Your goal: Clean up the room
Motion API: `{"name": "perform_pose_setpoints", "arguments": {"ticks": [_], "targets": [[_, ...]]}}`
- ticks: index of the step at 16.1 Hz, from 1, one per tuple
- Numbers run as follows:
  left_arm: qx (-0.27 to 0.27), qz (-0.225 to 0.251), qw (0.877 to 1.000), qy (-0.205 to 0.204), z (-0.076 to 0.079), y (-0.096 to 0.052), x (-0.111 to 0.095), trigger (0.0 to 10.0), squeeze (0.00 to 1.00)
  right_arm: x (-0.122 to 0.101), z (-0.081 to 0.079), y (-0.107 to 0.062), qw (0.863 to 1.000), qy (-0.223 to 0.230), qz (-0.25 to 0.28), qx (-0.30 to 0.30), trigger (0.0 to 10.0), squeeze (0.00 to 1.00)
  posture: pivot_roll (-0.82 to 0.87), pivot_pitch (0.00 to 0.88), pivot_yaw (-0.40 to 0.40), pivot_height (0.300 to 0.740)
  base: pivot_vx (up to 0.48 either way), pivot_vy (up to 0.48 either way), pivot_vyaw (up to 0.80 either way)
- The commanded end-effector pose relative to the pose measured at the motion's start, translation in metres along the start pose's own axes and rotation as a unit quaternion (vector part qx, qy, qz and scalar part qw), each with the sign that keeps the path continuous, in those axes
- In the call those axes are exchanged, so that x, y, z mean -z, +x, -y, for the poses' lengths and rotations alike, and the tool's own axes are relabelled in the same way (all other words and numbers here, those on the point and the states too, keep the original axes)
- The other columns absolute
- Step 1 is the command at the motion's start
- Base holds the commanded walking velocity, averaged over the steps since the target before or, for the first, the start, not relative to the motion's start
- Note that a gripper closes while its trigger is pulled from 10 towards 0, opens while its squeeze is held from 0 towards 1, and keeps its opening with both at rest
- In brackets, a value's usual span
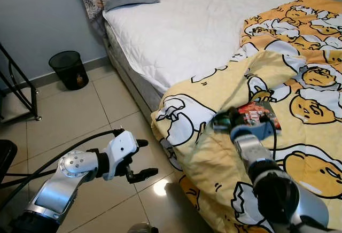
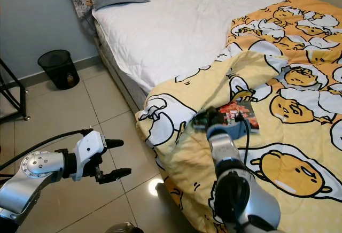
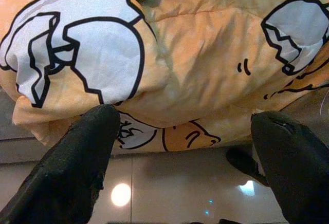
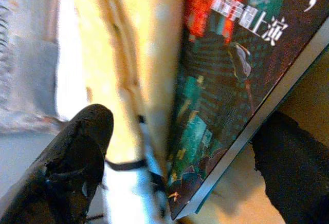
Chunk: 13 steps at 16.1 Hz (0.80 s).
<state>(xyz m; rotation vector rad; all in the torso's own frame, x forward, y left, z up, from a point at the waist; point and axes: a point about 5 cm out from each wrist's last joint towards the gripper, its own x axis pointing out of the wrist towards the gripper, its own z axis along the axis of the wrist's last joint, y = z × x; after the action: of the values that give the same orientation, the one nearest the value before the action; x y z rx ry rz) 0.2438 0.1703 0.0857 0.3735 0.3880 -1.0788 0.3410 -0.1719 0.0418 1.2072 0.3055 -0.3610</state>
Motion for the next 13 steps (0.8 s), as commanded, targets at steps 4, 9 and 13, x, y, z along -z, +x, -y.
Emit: {"name": "perform_pose_setpoints", "arguments": {"ticks": [4, 9, 13], "targets": [[-0.018, 0.024, 1.0, -0.002, -0.007, 0.0, -0.011, 10.0, 0.87, -0.005, -0.007, 0.001, 0.999, 0.023, 0.02, -0.019, 0.0, 0.0, 0.14, 0.011, 0.082, 0.74, 0.0, 0.0, 0.0], [-0.028, 0.037, 0.999, -0.007, -0.009, 0.002, -0.015, 10.0, 0.88, -0.001, 0.0, 0.0, 1.0, 0.003, 0.004, 0.012, 0.0, 0.0, 0.14, 0.006, 0.069, 0.74, 0.0, 0.0, 0.0], [-0.031, 0.042, 0.999, -0.009, -0.009, 0.002, -0.016, 10.0, 0.88, -0.003, 0.001, 0.001, 1.0, 0.005, 0.006, 0.016, 0.0, 0.0, 0.13, 0.0, 0.07, 0.74, 0.0, 0.0, 0.0]]}}
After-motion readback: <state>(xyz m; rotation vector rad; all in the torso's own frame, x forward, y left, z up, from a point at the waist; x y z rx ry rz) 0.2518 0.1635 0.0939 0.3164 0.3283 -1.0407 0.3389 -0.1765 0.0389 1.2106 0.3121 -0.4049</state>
